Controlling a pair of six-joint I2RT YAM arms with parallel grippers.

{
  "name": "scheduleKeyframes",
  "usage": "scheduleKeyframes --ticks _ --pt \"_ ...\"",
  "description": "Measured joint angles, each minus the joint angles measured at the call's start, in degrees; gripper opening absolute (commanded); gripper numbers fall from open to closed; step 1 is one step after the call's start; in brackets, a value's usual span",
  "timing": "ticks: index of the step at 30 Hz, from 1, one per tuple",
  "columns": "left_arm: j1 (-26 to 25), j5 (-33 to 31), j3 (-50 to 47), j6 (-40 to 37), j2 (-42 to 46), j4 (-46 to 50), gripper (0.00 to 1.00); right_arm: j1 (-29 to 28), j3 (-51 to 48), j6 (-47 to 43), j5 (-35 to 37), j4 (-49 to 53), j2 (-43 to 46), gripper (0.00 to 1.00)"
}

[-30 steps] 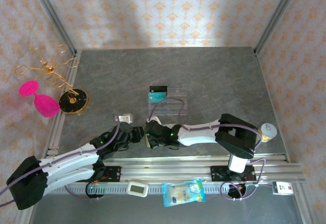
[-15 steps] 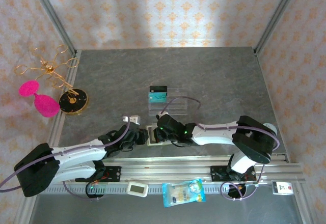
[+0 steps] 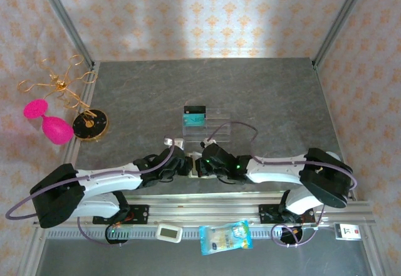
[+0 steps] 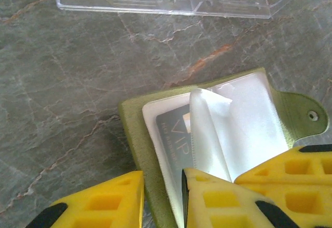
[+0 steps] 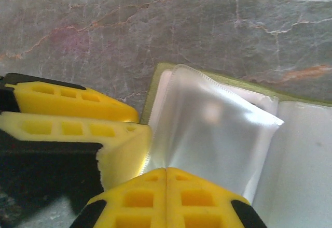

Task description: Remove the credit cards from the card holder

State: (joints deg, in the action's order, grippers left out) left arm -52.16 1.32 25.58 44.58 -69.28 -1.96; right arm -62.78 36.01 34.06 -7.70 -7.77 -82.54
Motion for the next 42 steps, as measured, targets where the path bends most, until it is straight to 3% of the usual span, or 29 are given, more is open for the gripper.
scheduleKeyframes --ticks 4,8,15,25,32,42 --pt "-0.26 -1.4 0.0 0.9 3.87 1.36 0.29 0.2 -0.81 0.31 0.37 -1.07 0.98 0.0" --pt "-0.26 -1.99 -0.28 2.08 6.6 1.2 0.12 0.37 -1.16 0.42 0.35 -2.03 1.09 0.0" --pt "-0.35 -1.33 -0.28 1.95 2.34 1.29 0.12 0.37 -1.62 0.48 0.37 -2.84 1.44 0.0" --pt "-1.79 0.98 3.23 1.14 -3.26 1.14 0.18 0.37 -3.74 2.25 5.42 -1.18 8.98 0.35" --pt "-2.99 3.28 6.84 -0.07 -8.55 0.57 0.19 0.61 -5.03 2.36 12.85 3.91 17.79 0.29" --pt "-5.51 7.63 13.53 -3.15 -20.7 -0.46 0.19 0.63 -7.13 3.54 17.05 8.02 20.59 0.26"
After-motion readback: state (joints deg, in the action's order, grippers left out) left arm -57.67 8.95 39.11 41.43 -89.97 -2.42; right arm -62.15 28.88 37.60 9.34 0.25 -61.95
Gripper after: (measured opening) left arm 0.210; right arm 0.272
